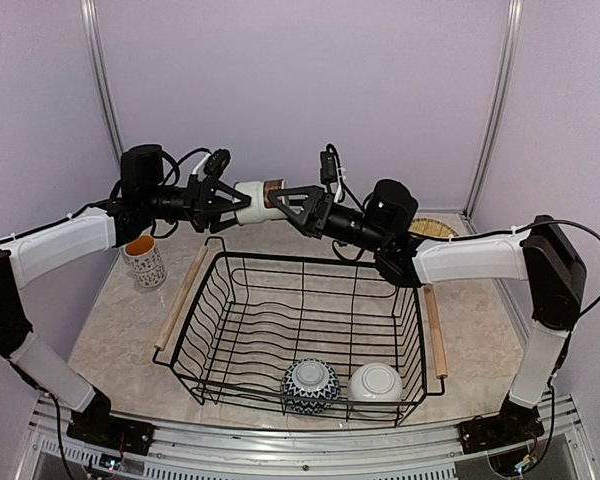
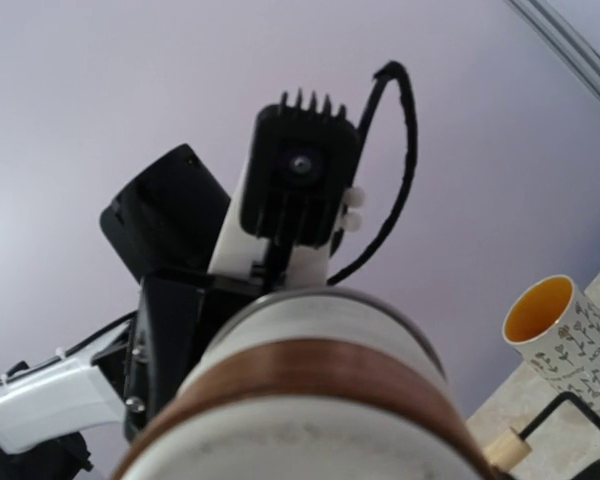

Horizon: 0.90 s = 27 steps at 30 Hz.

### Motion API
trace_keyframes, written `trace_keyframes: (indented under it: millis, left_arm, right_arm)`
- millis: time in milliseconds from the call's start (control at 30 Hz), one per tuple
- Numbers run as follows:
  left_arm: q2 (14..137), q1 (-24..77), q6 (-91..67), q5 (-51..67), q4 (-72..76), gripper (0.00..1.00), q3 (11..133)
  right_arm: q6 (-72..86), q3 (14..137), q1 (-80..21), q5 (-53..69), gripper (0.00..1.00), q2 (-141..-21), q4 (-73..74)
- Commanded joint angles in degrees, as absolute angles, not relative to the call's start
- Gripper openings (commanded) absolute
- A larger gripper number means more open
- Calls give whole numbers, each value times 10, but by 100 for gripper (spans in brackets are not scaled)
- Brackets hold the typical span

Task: Unload the mixed dishes from the dish rack
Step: Pass from the right arm to the left

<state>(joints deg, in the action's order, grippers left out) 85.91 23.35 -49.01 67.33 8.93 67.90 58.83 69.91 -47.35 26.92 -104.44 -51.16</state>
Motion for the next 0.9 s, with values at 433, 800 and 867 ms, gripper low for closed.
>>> trace_keyframes:
  millis: [433, 800, 867]
  left_arm:
    - [858, 233, -518, 708, 160, 0, 667]
    - [806, 192, -459, 675, 107, 0, 669]
    - [793, 185, -432, 658, 77, 0, 672]
  right_arm:
    - [595, 717, -479, 278, 54, -1063, -537]
    - [547, 682, -477, 238, 100, -1021, -456]
    - [541, 678, -477, 235, 100, -1014, -444]
